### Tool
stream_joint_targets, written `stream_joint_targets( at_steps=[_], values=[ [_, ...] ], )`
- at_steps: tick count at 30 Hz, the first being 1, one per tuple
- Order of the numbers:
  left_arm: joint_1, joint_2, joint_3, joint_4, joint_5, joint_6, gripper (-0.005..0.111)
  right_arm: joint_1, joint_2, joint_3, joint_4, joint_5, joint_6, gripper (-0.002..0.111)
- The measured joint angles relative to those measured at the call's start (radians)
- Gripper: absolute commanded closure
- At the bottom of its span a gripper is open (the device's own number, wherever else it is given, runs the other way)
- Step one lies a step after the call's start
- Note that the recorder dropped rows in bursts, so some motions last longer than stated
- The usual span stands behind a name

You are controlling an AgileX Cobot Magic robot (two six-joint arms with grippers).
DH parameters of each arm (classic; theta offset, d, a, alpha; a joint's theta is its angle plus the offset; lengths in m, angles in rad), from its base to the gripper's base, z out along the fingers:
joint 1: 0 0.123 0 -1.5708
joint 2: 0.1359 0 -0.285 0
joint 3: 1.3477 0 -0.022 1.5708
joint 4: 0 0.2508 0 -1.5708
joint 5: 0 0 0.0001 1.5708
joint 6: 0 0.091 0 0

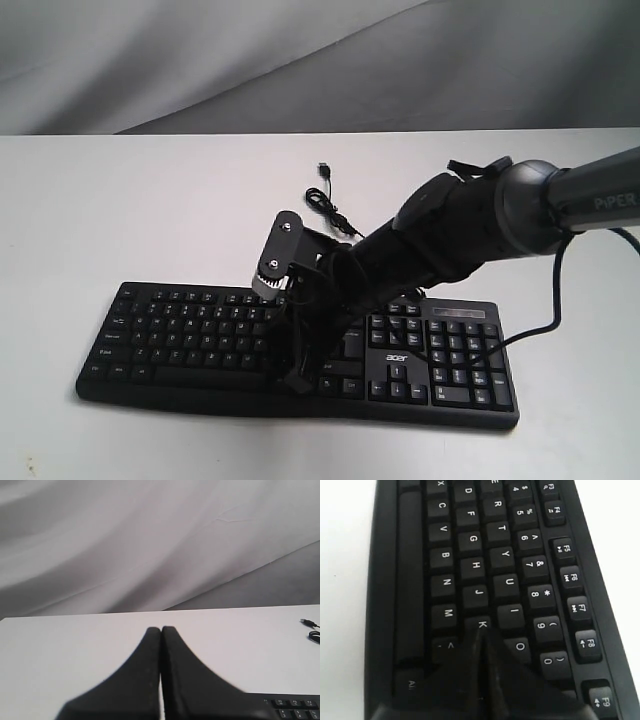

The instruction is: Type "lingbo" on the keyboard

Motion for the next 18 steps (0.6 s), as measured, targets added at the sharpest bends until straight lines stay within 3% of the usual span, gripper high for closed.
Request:
stream_joint_targets(
  at_steps=[18],
  values=[
    [0.000,0.000,0.000,0.000,0.000,0.000,0.106,0.017,0.000,0.000,-0.006,-0.030,-0.010,0.108]
  ],
)
